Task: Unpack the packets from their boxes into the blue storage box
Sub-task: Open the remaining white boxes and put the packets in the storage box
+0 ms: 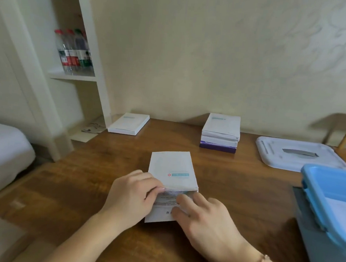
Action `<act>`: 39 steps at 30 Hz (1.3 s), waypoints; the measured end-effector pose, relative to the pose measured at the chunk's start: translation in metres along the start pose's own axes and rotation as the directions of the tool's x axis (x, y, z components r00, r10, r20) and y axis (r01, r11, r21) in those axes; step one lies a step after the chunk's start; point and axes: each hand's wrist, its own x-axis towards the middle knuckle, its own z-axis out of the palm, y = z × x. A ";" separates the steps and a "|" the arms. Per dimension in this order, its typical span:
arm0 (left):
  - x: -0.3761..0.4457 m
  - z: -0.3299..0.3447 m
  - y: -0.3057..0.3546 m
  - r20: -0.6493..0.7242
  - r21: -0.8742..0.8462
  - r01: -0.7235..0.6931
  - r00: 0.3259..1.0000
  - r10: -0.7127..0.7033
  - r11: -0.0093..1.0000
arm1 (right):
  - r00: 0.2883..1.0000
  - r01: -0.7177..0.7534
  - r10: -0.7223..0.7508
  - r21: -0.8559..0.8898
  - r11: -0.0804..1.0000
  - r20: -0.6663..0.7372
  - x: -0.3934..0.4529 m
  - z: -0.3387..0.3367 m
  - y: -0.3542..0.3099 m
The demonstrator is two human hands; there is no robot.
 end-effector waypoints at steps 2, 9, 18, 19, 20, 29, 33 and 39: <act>0.000 0.003 0.000 0.018 -0.004 -0.004 1.000 0.004 1.000 | 0.999 -0.036 0.035 -0.018 0.999 -0.041 -0.001 0.005 0.001; 0.005 0.004 0.000 0.069 0.062 -0.011 0.998 0.006 0.998 | 0.992 -0.086 0.092 0.068 0.994 -0.088 -0.013 0.005 -0.001; 0.008 0.005 0.000 0.169 0.020 0.231 0.958 -0.231 0.973 | 0.844 -0.390 0.534 0.616 0.684 -0.058 -0.013 -0.048 0.009; 0.008 0.003 0.003 0.186 0.010 0.268 0.946 -0.265 0.963 | 0.827 -0.397 0.558 0.630 0.667 -0.071 -0.012 -0.058 0.010; 0.006 0.002 0.006 0.201 -0.005 0.288 0.938 -0.281 0.958 | 0.805 -0.416 0.589 0.641 0.645 -0.071 -0.012 -0.067 0.013; -0.001 -0.023 0.068 0.506 -0.751 0.319 0.840 -0.193 -0.579 | 0.550 -0.459 0.823 0.771 0.441 -0.143 -0.015 -0.113 0.055; 0.019 -0.028 0.090 0.408 -0.903 0.367 0.895 -0.180 -0.223 | 0.500 -0.403 0.863 0.864 0.303 -0.070 -0.023 -0.118 0.064; 0.039 -0.034 0.112 0.362 -0.931 0.328 0.889 -0.280 -0.162 | 0.476 -0.292 0.876 0.954 0.073 0.079 -0.045 -0.123 0.065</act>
